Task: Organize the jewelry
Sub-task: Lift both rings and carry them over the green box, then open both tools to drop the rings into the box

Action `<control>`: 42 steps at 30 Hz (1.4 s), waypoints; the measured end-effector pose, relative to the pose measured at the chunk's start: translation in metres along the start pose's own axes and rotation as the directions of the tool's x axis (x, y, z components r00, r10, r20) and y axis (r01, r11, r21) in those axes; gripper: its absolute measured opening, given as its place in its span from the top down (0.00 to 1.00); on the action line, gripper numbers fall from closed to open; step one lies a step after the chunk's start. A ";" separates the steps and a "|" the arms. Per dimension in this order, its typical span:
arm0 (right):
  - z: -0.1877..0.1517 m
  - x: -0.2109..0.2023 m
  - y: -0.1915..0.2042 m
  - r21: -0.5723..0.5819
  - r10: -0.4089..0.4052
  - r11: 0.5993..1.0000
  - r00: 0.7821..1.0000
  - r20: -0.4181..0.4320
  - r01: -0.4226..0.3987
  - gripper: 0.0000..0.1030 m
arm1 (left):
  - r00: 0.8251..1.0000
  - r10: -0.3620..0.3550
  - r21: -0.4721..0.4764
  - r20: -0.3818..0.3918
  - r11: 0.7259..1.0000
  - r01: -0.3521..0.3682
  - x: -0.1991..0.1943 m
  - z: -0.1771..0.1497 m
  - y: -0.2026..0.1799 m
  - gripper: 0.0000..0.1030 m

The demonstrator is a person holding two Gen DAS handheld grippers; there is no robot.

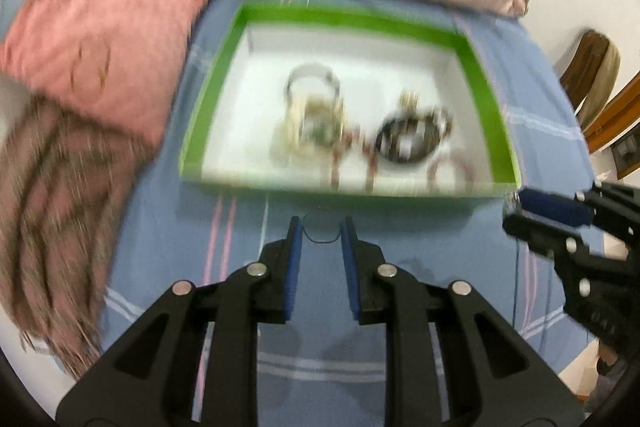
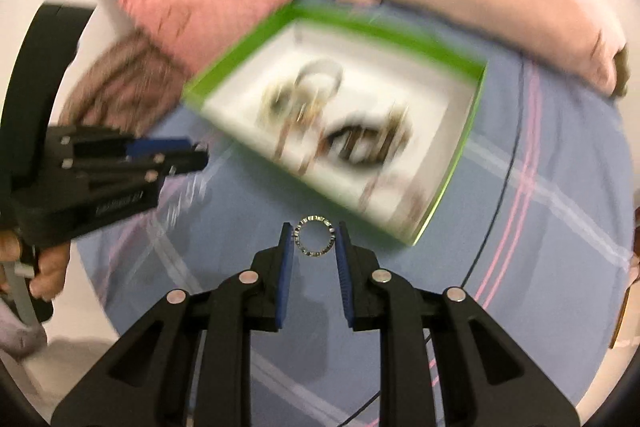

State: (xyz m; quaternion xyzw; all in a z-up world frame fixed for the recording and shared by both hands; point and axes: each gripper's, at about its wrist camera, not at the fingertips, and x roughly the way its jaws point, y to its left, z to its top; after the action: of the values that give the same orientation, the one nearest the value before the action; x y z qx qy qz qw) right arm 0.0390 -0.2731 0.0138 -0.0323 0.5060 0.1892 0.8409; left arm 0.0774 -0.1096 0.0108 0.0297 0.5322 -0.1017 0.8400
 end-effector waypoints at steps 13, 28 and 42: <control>0.036 0.068 -0.038 0.035 -0.053 0.998 0.995 -0.080 0.056 0.80 | 0.994 -0.019 0.043 -0.108 0.999 0.024 0.086 0.055 -0.022 0.80; 0.041 0.070 -0.043 0.071 -0.063 0.995 0.995 -0.079 0.068 0.53 | 0.995 0.007 0.063 -0.103 0.998 0.000 0.086 0.055 -0.026 0.68; 0.048 0.003 -0.038 0.115 -0.179 0.978 0.982 0.052 0.172 0.04 | 0.996 0.073 0.039 0.046 0.996 -0.075 0.019 0.052 -0.016 0.15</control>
State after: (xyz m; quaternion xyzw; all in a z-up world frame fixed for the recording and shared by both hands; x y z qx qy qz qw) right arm 0.0933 -0.2955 0.0294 -0.0245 0.4844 0.0869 0.8701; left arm 0.1281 -0.1364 0.0167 0.0643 0.5095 -0.0820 0.8541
